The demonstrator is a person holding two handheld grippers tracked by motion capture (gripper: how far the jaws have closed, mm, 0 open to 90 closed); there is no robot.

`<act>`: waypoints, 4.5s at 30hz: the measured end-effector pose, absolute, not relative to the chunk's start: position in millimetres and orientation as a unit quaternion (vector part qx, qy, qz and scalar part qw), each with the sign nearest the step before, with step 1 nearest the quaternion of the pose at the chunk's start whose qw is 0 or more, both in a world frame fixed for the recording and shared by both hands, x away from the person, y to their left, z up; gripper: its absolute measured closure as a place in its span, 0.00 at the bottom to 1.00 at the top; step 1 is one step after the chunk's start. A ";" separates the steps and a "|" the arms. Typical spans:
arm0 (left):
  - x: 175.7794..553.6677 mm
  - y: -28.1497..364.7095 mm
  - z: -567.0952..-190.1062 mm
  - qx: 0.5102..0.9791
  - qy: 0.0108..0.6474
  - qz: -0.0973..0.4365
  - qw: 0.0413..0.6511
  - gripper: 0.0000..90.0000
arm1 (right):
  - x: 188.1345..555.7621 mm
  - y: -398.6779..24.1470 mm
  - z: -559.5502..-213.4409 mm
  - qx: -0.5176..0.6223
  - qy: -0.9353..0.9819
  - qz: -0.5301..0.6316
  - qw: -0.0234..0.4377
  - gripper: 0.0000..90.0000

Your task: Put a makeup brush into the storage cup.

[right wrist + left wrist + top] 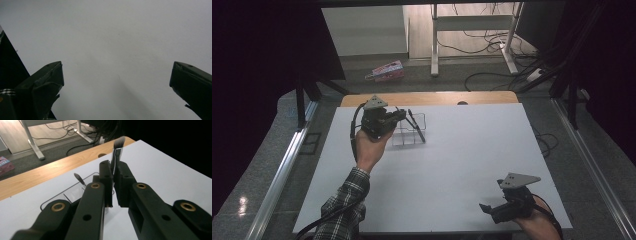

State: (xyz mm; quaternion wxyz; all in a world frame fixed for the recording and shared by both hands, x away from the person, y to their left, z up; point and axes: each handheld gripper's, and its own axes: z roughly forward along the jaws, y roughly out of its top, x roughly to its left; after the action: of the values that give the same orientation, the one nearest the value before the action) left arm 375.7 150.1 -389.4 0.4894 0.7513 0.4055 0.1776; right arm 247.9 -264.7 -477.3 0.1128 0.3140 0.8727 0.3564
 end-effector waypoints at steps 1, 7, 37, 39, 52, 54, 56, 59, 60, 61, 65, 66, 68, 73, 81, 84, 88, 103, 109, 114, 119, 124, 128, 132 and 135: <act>377.1 149.6 -389.0 0.751 0.406 0.178 0.489 0.95 | 247.9 -264.8 -477.4 0.314 0.873 0.357 0.113 0.00; 385.6 142.2 -389.9 0.755 0.407 0.184 0.481 0.95 | 247.6 -265.3 -477.9 0.313 0.874 0.355 0.112 0.00; 416.5 117.6 -408.9 0.758 0.423 0.206 0.452 0.95 | 247.0 -262.9 -480.4 0.307 0.881 0.346 0.100 0.00; 417.8 116.7 -411.4 0.759 0.424 0.206 0.450 0.94 | 246.8 -262.6 -480.6 0.306 0.882 0.345 0.100 0.00; 423.4 107.1 -430.7 0.768 0.428 0.201 0.432 0.94 | 246.4 -261.5 -481.6 0.303 0.886 0.338 0.098 0.00; 423.8 106.4 -433.5 0.768 0.429 0.202 0.431 0.94 | 246.2 -261.4 -481.7 0.302 0.886 0.338 0.098 0.00; 424.2 105.7 -436.5 0.768 0.430 0.200 0.430 0.94 | 246.2 -261.4 -481.7 0.302 0.886 0.339 0.097 0.00; 424.4 104.0 -441.2 0.769 0.431 0.197 0.428 0.94 | 246.1 -261.3 -481.7 0.302 0.886 0.338 0.097 0.00; 424.5 103.6 -442.6 0.770 0.430 0.196 0.428 0.94 | 246.1 -261.3 -481.7 0.301 0.886 0.338 0.097 0.00; 424.5 103.0 -444.1 0.771 0.430 0.195 0.426 0.94 | 246.1 -261.2 -481.8 0.301 0.887 0.338 0.096 0.00; 424.8 100.6 -449.6 0.774 0.429 0.193 0.423 0.94 | 246.0 -260.9 -482.3 0.300 0.888 0.335 0.096 0.00; 424.9 100.0 -450.7 0.775 0.430 0.194 0.422 0.94 | 245.9 -260.8 -482.3 0.301 0.888 0.334 0.095 0.00; 424.9 99.1 -452.9 0.775 0.431 0.191 0.421 0.94 | 246.0 -260.9 -482.2 0.300 0.889 0.334 0.095 0.00; 424.5 96.3 -458.8 0.777 0.432 0.192 0.416 0.94 | 245.9 -260.9 -482.3 0.299 0.889 0.333 0.095 0.00; 421.4 95.0 -458.7 0.773 0.424 0.197 0.429 0.66 | 246.2 -261.8 -481.7 0.300 0.889 0.333 0.098 0.00; 420.1 94.7 -455.3 0.775 0.417 0.204 0.428 0.52 | 246.4 -262.1 -481.5 0.299 0.889 0.333 0.099 0.00; 419.8 94.5 -451.2 0.777 0.414 0.207 0.427 0.38 | 246.6 -263.3 -480.4 0.304 0.886 0.336 0.102 0.00; 412.7 97.3 -443.6 0.790 0.397 0.208 0.418 0.12 | 247.1 -265.1 -479.7 0.307 0.884 0.336 0.107 0.00; 408.6 103.8 -443.7 0.795 0.389 0.208 0.415 0.06 | 247.0 -265.9 -479.3 0.308 0.883 0.336 0.110 0.00; 405.7 107.1 -441.7 0.806 0.378 0.209 0.405 0.04 | 247.1 -266.0 -479.3 0.310 0.882 0.337 0.112 0.00; 401.5 109.0 -438.2 0.814 0.368 0.210 0.398 0.02 | 247.2 -265.9 -479.6 0.308 0.883 0.335 0.113 0.00; 397.8 111.1 -438.6 0.814 0.372 0.203 0.398 0.01 | 247.0 -265.9 -479.5 0.308 0.883 0.334 0.114 0.00; 394.2 114.8 -441.2 0.817 0.370 0.203 0.394 0.00 | 247.2 -266.2 -479.5 0.308 0.883 0.334 0.115 0.00; 390.6 120.3 -442.1 0.816 0.372 0.204 0.392 0.00 | 247.2 -266.2 -479.6 0.308 0.883 0.334 0.115 0.00; 386.9 125.4 -441.6 0.815 0.374 0.204 0.393 0.00 | 247.1 -266.0 -479.7 0.307 0.884 0.334 0.116 0.00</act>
State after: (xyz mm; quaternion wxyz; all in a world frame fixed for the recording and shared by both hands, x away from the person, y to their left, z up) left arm 386.9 125.4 -441.6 0.3931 0.8150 0.3740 0.2037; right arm 247.1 -266.0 -479.7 0.1156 0.3073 0.8837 0.3335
